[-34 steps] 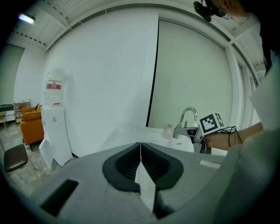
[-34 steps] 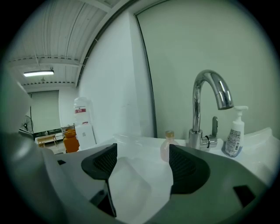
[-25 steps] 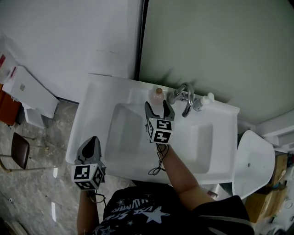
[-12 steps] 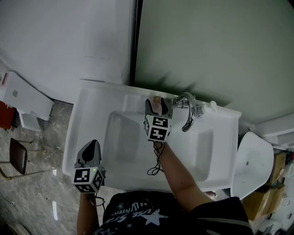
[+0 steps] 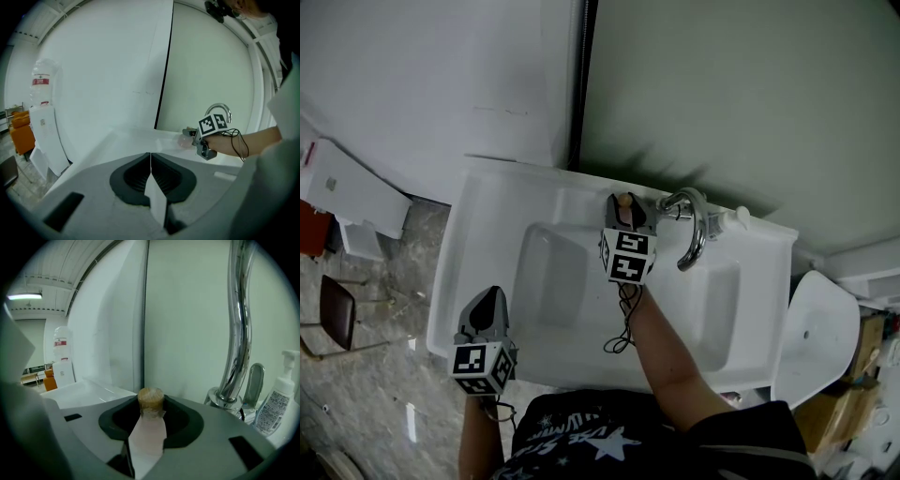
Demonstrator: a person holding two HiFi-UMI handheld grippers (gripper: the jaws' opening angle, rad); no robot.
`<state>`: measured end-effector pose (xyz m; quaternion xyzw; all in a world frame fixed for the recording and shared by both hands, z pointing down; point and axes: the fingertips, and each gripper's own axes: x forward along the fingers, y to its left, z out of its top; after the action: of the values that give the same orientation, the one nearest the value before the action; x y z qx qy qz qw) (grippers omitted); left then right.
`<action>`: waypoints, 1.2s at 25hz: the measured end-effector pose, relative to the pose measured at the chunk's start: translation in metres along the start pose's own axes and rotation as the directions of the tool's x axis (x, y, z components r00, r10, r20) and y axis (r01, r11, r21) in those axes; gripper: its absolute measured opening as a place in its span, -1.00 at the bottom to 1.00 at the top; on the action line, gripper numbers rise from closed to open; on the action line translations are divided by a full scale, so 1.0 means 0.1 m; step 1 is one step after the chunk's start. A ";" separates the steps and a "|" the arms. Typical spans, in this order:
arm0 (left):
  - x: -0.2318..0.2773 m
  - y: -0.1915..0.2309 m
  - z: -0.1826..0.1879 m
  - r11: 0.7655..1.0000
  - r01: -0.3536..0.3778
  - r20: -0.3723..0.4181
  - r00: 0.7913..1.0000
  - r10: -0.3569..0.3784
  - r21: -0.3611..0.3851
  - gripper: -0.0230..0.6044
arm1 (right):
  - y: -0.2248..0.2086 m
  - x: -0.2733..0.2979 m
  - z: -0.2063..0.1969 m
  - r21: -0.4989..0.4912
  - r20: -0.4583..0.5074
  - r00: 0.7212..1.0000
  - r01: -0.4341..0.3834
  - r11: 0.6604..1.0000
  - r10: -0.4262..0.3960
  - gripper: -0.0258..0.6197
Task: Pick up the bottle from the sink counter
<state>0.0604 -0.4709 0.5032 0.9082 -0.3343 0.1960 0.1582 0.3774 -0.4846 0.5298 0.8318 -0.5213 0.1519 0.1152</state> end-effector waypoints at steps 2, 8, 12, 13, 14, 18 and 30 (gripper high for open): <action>-0.07 0.02 -0.03 1.000 -0.008 0.004 1.000 0.008 0.001 -0.86 | 0.02 -0.04 0.01 -0.003 0.007 1.000 -0.008 1.000 0.008 -0.48; -0.41 0.04 -0.05 0.999 -0.040 0.035 0.999 0.040 -0.020 -0.86 | 0.18 -0.35 0.16 -0.014 0.055 0.997 -0.050 0.999 0.050 -0.48; -0.70 0.02 -0.09 0.998 -0.053 0.070 0.996 0.054 -0.021 -0.86 | 0.31 -0.62 0.26 -0.023 0.080 0.994 -0.071 0.997 0.072 -0.48; -0.77 0.01 -0.09 0.998 -0.057 0.079 0.995 0.059 -0.025 -0.86 | 0.35 -0.70 0.28 -0.026 0.085 0.993 -0.080 0.996 0.082 -0.48; -0.86 0.01 -0.10 0.998 -0.061 0.088 0.994 0.064 -0.028 -0.86 | 0.38 -0.79 0.31 -0.032 0.090 0.992 -0.089 0.996 0.091 -0.48; -1.23 -0.09 -0.19 0.998 -0.060 0.107 0.992 0.063 -0.026 -0.86 | 0.49 -1.22 0.38 -0.046 0.114 0.986 -0.116 0.992 0.121 -0.48; -2.16 -0.52 -0.60 0.999 -0.043 0.175 0.983 0.045 -0.017 -0.86 | 0.58 -2.51 0.09 -0.059 0.123 0.978 -0.164 0.985 0.170 -0.48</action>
<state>-0.0708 -0.2904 0.4481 0.9132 -0.3683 0.1164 0.1298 0.2238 -0.3040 0.4297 0.7902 -0.5989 0.0948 0.0885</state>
